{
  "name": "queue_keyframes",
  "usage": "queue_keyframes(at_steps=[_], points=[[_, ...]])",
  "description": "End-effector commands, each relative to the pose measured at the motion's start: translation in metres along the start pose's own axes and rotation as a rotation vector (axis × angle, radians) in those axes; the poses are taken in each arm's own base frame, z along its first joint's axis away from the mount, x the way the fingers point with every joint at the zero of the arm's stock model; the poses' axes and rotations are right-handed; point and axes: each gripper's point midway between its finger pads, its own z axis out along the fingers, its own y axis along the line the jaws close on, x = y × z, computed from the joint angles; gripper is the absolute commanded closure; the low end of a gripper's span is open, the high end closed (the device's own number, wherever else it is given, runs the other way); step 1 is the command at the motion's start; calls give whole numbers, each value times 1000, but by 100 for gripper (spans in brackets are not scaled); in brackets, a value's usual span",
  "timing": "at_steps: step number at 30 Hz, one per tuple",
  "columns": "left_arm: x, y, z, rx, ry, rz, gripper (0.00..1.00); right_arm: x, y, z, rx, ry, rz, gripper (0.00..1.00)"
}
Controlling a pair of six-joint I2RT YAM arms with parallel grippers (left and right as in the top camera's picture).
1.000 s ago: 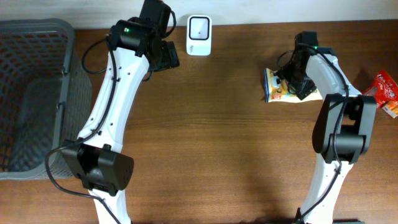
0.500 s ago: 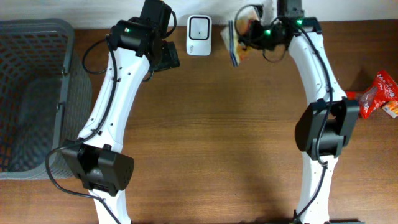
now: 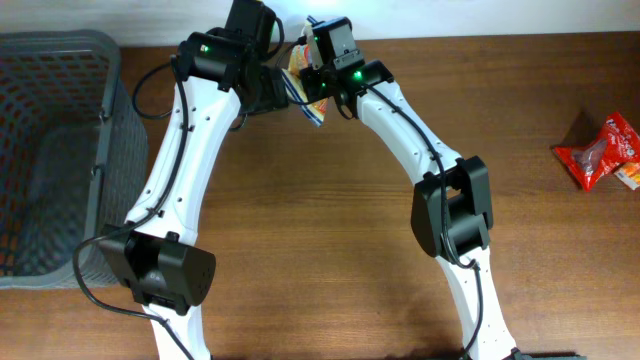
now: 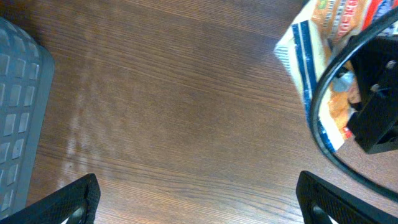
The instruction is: Scan the item barcode
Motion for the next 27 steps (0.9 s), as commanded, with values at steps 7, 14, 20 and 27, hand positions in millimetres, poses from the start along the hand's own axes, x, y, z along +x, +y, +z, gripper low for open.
queue_keyframes(at_steps=[7, 14, 20, 27], points=[[-2, -2, -8, 14, -15, 4, 1, -32, -146, -96, 307, -56, 231, 96], [-2, -2, -8, 15, -15, 4, 1, 113, -364, -231, 686, 259, 624, 96], [-2, -2, -8, 15, -15, 4, 1, 169, -414, -282, 741, 319, 789, 1], [-2, -2, -8, 14, -15, 4, 1, 108, -329, -397, 599, 129, 956, 1]])
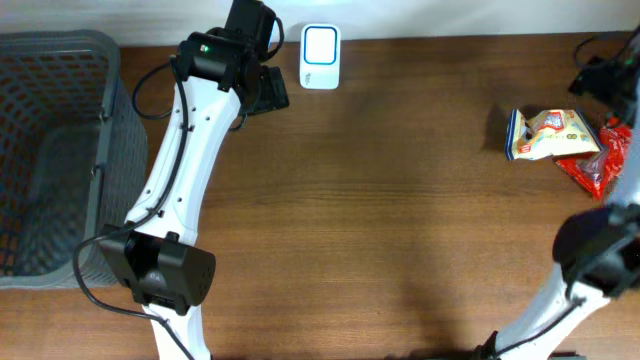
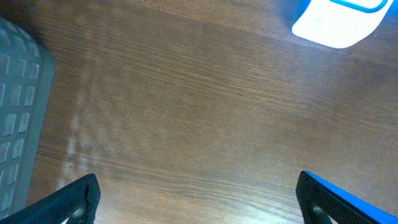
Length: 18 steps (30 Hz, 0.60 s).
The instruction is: Scan the item barcode
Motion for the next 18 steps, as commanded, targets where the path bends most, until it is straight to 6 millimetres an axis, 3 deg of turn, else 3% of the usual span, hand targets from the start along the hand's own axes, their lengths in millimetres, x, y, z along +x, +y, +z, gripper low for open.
queue_keyframes(at_steps=[1, 2, 3, 6, 7, 9, 13, 16, 18], points=[[-2, -2, -8, 15, -16, 4, 1, 35, 8, -101, -209, -6, 42, 1], [-2, -2, -8, 15, -16, 4, 1, 57, 1, -116, -200, 48, 38, 1], [-2, -2, -8, 15, -16, 4, 1, 71, 7, -127, -230, 72, 15, 1], [-2, -2, -8, 15, -16, 4, 1, 122, 50, -152, -318, 111, -184, 1], [-2, -2, -8, 15, -16, 4, 1, 168, 72, -157, -344, 174, -311, 1], [-2, -2, -8, 15, -16, 4, 1, 208, 91, -158, -376, 206, -431, 1], [-2, -2, -8, 15, -16, 4, 1, 311, 123, -144, -406, 321, -720, 1], [-2, -2, -8, 15, -16, 4, 1, 341, 123, -129, -359, 401, -798, 1], [-2, -2, -8, 15, -16, 4, 1, 342, 123, -125, -348, 412, -799, 1]])
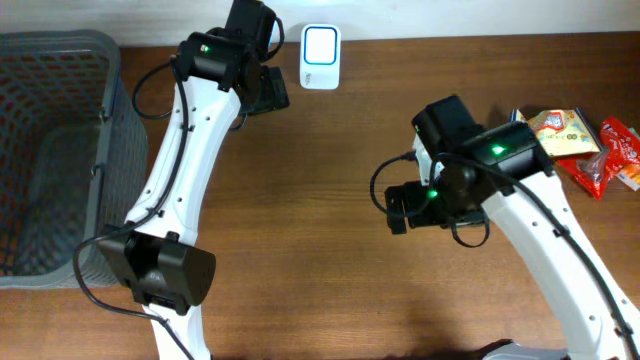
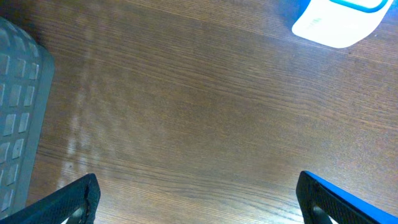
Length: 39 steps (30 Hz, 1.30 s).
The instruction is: Scan the item barcode
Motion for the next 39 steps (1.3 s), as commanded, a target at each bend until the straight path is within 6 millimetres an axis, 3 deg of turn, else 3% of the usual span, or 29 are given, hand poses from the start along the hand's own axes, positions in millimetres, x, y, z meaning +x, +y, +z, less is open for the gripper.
queue_keyframes(at_steps=[1, 7, 10, 12, 17, 21, 27, 39], points=[[-2, -1, -8, 14, -16, 4, 1, 1, 0, 4, 8, 11, 3, 1], [-2, -1, -8, 14, -16, 4, 1, -2, -5, 7, 41, 13, -19, 1], [-2, -1, -8, 14, -16, 4, 1, -28, -1, -3, 35, -131, -127, 1], [-2, -1, -8, 14, -16, 4, 1, -34, 3, -13, 20, -200, -162, 1], [-2, -1, -8, 14, -16, 4, 1, -17, 2, -38, 6, -356, -355, 1], [-2, -1, -8, 14, -16, 3, 1, -16, -2, -30, -31, -665, -390, 1], [-2, -1, -8, 14, -16, 3, 1, 10, -47, 9, -81, -992, -278, 1], [-2, -1, -8, 14, -16, 4, 1, 10, -53, 19, -64, -1375, -333, 1]])
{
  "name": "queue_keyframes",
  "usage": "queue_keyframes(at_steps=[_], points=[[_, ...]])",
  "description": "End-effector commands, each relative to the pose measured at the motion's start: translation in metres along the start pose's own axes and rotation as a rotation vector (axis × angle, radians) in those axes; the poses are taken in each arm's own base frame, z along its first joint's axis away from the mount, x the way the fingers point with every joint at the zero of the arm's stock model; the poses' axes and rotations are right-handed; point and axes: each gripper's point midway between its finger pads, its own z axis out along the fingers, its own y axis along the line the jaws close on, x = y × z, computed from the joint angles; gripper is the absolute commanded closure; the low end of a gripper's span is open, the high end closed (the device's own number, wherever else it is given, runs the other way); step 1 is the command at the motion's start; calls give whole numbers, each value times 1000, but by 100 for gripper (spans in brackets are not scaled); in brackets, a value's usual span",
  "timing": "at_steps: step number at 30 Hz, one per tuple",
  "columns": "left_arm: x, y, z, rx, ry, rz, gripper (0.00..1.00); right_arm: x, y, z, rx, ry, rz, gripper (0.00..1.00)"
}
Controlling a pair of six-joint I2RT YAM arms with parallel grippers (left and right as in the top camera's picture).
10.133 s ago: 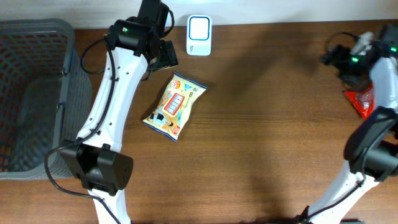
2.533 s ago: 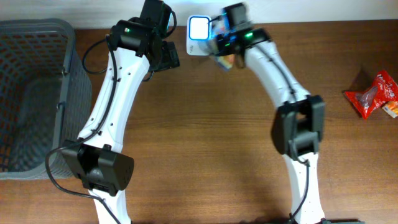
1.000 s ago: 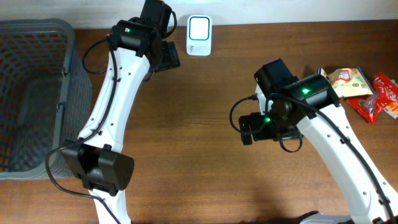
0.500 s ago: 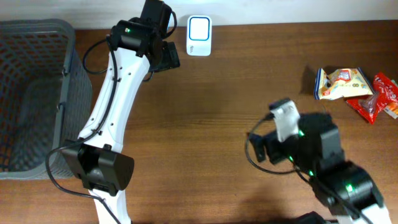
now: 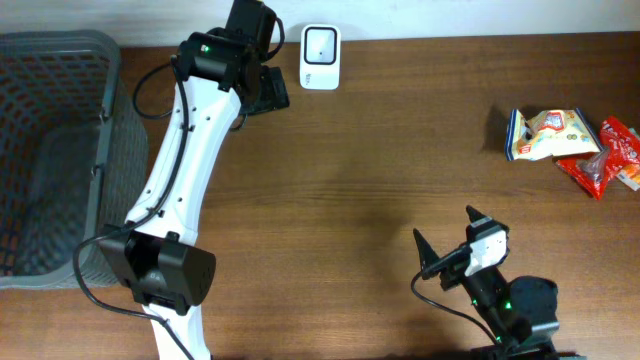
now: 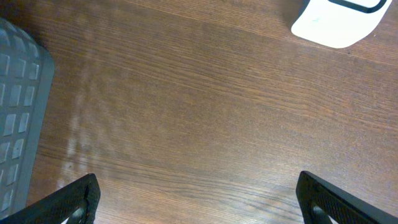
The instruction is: Scan the item barcode
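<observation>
The yellow and blue snack packet (image 5: 541, 134) lies flat at the right side of the table, with no gripper on it. The white scanner (image 5: 320, 44) stands at the back edge and shows in the left wrist view as a white corner (image 6: 339, 20). My left gripper (image 5: 268, 90) hangs just left of the scanner, its fingers (image 6: 81, 198) spread wide over bare wood; the gripper (image 6: 199, 190) is open and empty. My right gripper (image 5: 446, 230) is drawn back near the front edge, open and empty.
A grey mesh basket (image 5: 50, 150) fills the left end of the table; its rim (image 6: 18, 112) shows in the left wrist view. A red packet (image 5: 604, 152) lies right beside the snack packet at the far right edge.
My right arm was stretched over the middle right of the table; now it is folded back at the front edge with its gripper open. The left arm and the packets have not moved.
My right gripper first held the snack packet at the scanner, close to the left gripper. Then the packet lay at the right beside the red packet, with the right arm at the far right edge. The arm then stood over mid-table and is now folded at the front.
</observation>
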Motion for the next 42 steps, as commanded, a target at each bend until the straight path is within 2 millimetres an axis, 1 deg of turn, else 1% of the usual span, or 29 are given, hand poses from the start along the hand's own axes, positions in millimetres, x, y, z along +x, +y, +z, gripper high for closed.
queue_keyframes(at_steps=[1, 3, 4, 6, 7, 8, 9, 11, 12, 13, 14, 35, 39, 41, 42], points=[[-2, -1, -8, 15, -15, 3, 1, -1, -4, -4, 24, -82, -19, 1], [-2, -1, -8, 15, -15, 3, 1, -6, -13, -5, 67, -172, -40, 1], [-2, -1, -8, 15, -15, 3, 1, -6, -15, -5, 75, -191, -45, 1], [-2, -1, -8, 15, -15, 3, 1, -5, -18, -4, 88, -206, -49, 1], [-2, -1, -8, 15, -15, 3, 1, -5, -23, -5, 121, -205, -45, 1], [-2, -1, -8, 15, -15, 3, 1, -5, -34, -6, 180, -203, -38, 1], [-2, -1, -8, 15, -15, 3, 1, -4, -37, -7, 199, -200, -35, 1], [-2, -1, -8, 15, -15, 3, 1, 12, -46, -6, 248, -135, -11, 1], [-2, -1, -8, 15, -15, 3, 1, 28, -56, -7, 302, -83, 84, 1], [-2, -1, -8, 15, -15, 3, 1, 28, -65, -10, 341, -88, 114, 1], [-2, -1, -8, 15, -15, 3, 1, 29, -67, -11, 351, -89, 115, 1], [-2, -1, -8, 15, -15, 3, 1, 28, -67, -11, 351, -90, 114, 1], [3, 0, -8, 9, 6, 10, 1, 28, -67, -11, 351, -90, 114, 1], [5, -5, -9, 39, 14, 9, 1, 28, -67, -11, 351, -90, 114, 1], [12, -7, -10, 56, 11, 14, 1, 28, -67, -11, 351, -90, 114, 1]])
